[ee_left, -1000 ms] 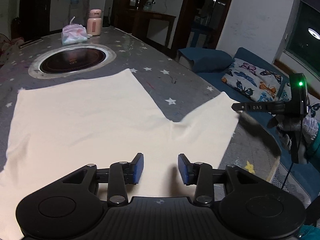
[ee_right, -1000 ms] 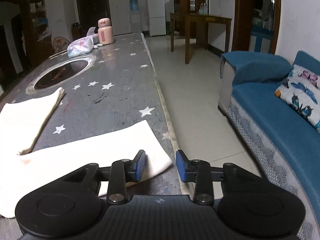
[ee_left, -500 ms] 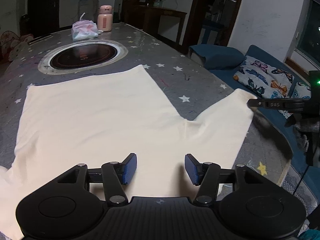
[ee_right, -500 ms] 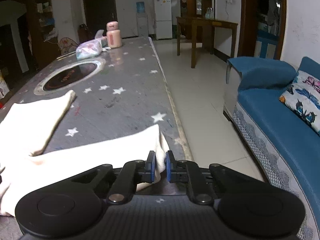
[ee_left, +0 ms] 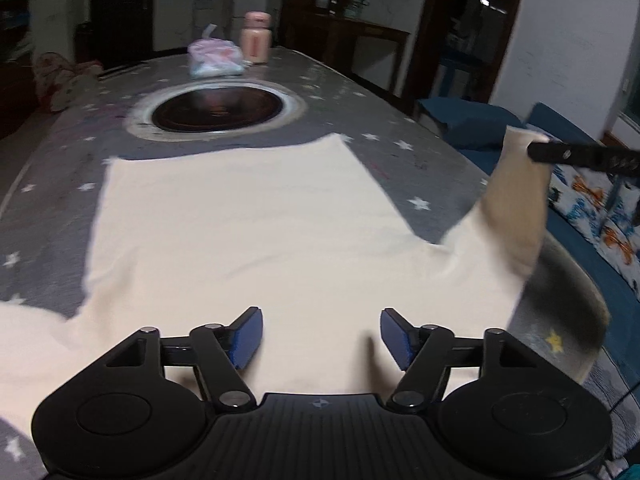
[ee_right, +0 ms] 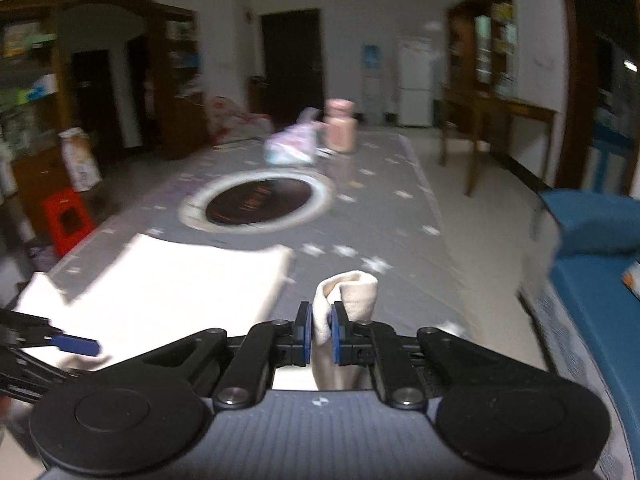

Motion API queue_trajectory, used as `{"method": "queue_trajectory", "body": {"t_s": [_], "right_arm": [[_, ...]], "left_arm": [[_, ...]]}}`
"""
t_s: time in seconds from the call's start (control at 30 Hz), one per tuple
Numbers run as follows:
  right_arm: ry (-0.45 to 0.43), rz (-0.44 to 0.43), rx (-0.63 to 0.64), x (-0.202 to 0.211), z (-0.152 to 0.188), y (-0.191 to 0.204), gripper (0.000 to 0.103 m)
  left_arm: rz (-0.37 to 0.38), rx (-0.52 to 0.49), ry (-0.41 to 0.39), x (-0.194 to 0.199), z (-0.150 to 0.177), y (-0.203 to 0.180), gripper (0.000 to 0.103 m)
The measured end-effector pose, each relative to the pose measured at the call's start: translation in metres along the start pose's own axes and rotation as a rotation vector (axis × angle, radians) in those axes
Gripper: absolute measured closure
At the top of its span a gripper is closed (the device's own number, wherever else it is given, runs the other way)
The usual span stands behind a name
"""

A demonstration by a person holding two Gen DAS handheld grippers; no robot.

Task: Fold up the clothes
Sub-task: 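Lift the sleeve with the right tool, fold it across the body, release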

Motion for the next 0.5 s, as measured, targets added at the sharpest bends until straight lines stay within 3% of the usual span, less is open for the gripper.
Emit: {"method": "queue_trajectory", "body": {"t_s": [0.3,0.5], "right_arm": [[-0.010,-0.248,0.163,-0.032,-0.041,0.114,0.095],[0.025,-0.404,0.230,-0.055,-0.040,0.187,0.095]], "left_arm": [[-0.081,0.102,-0.065,0.033,0.010,0.059,0.032],[-0.120,0.158,-0.091,0.051,0.018,0.087,0.032]]}}
Point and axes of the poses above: each gripper's, at about its wrist camera, not at the fingertips, and x roughly against the way its jaws point, y to its left, z to its underside, the point moved 2 cm from there along -x, roughly the way its jaws point, and after that the axes turned 6 degrees about -y, right-handed, at the moved point
